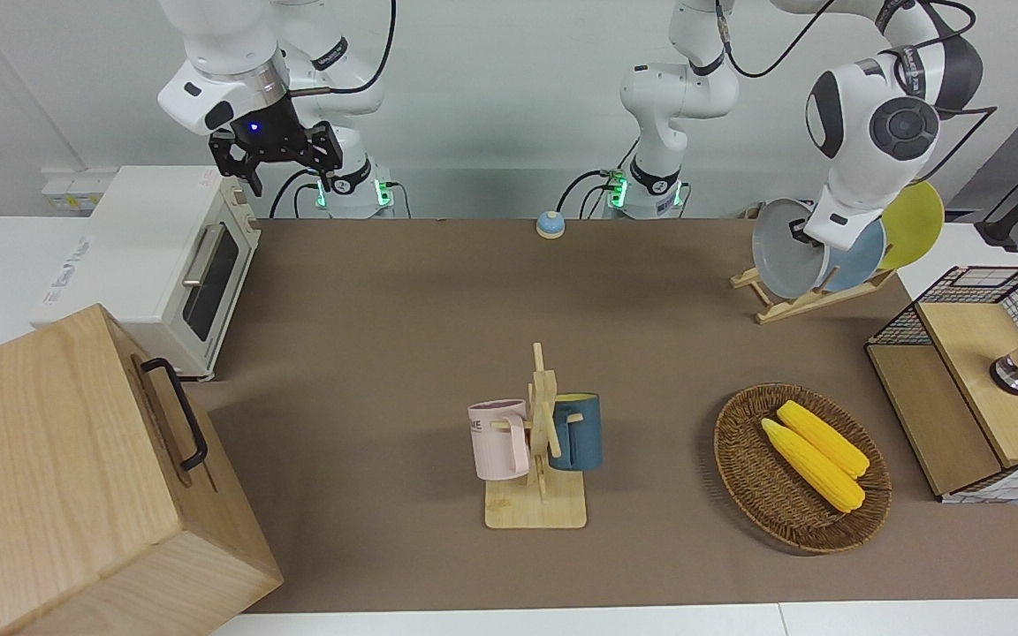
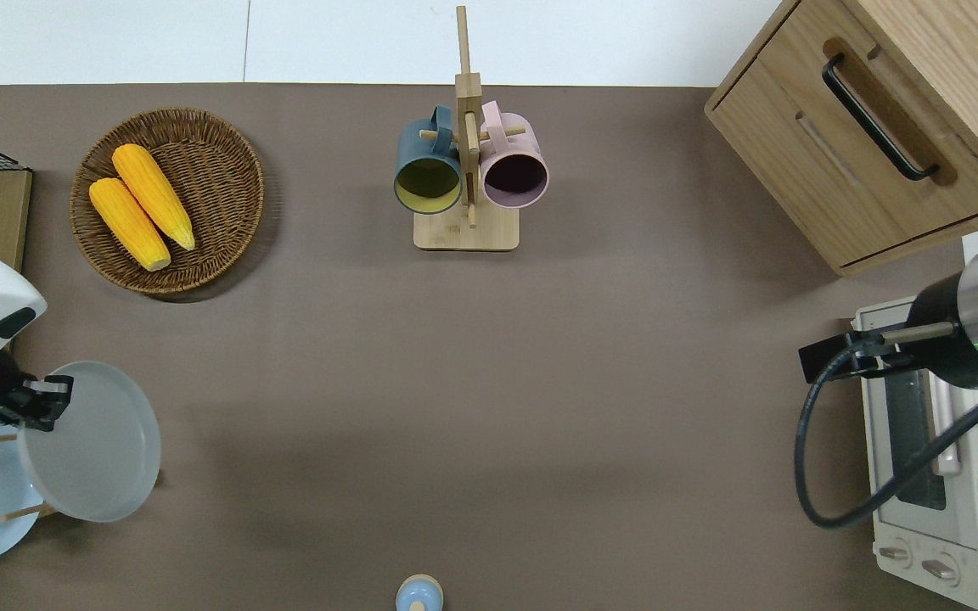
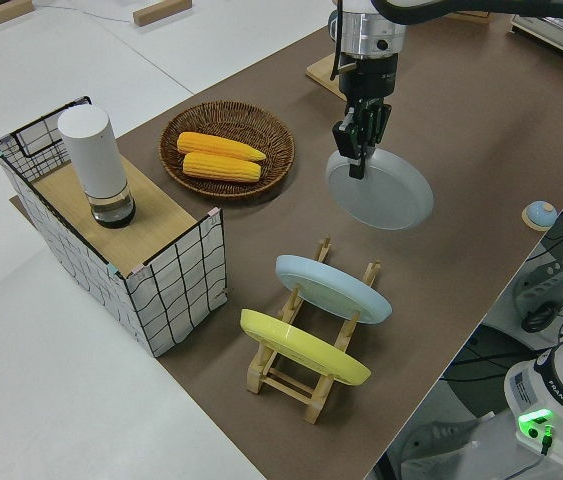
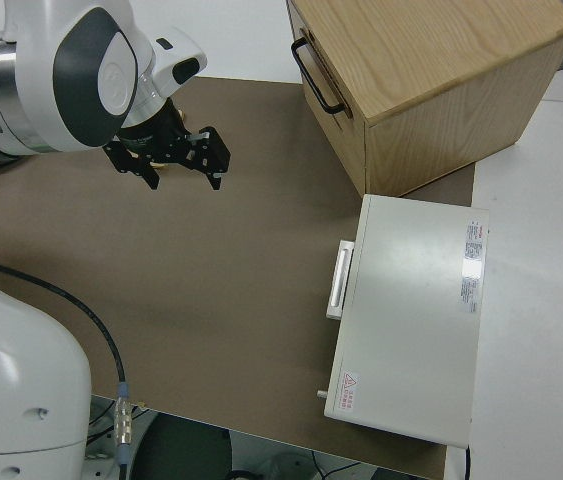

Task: Pick gray plate from low plate rack and place it on table with left arm
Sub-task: 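Carry the gray plate away from the rack toward the table center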

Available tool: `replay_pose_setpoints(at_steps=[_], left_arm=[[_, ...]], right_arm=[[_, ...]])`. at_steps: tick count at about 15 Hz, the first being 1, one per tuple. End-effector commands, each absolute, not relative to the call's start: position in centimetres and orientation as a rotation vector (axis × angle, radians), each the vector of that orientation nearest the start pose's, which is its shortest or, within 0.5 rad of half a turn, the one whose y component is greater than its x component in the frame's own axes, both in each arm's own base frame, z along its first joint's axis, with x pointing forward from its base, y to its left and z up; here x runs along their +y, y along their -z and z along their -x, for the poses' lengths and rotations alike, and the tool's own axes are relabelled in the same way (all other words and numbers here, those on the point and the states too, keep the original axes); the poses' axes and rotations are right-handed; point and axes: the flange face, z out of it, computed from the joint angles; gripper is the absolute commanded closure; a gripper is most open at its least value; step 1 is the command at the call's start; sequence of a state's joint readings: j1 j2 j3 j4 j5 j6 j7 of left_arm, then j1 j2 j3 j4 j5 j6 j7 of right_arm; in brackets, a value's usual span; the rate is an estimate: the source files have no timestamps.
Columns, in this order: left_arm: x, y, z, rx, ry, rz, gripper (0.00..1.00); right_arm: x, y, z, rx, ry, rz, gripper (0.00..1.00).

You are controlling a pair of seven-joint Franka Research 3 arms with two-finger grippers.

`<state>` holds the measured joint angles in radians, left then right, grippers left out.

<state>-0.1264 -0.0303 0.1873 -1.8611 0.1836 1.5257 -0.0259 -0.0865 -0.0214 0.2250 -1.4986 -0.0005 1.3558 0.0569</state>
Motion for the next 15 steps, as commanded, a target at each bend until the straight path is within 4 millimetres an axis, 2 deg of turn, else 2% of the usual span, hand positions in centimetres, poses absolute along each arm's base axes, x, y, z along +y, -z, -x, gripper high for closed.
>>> replay_pose_setpoints(at_steps=[1,4,7,15], left_arm=[[3.3,-50.9,-51.4,-0.115,-0.488,3.085,1.0],[1.0,-48.7,-51.6,-0.113,-0.524,3.218,1.0],[-2.1,-45.3,-51.3,-0.068,-0.491,3.22,1.0],[-5.6,-39.2,-50.4,-0.047,-0.463,3.263,1.0]], right_arm=[[7.0,-65.6,-51.7,-0.121,-0.198,3.148,0.013],[7.0,-65.6,-51.7,-0.121,-0.198,3.148,0.013],[7.0,-65.6,-51.7,-0.121,-0.198,3.149,0.013],[7.1,-65.6,-51.7,-0.123,-0.198,3.148,0.011]])
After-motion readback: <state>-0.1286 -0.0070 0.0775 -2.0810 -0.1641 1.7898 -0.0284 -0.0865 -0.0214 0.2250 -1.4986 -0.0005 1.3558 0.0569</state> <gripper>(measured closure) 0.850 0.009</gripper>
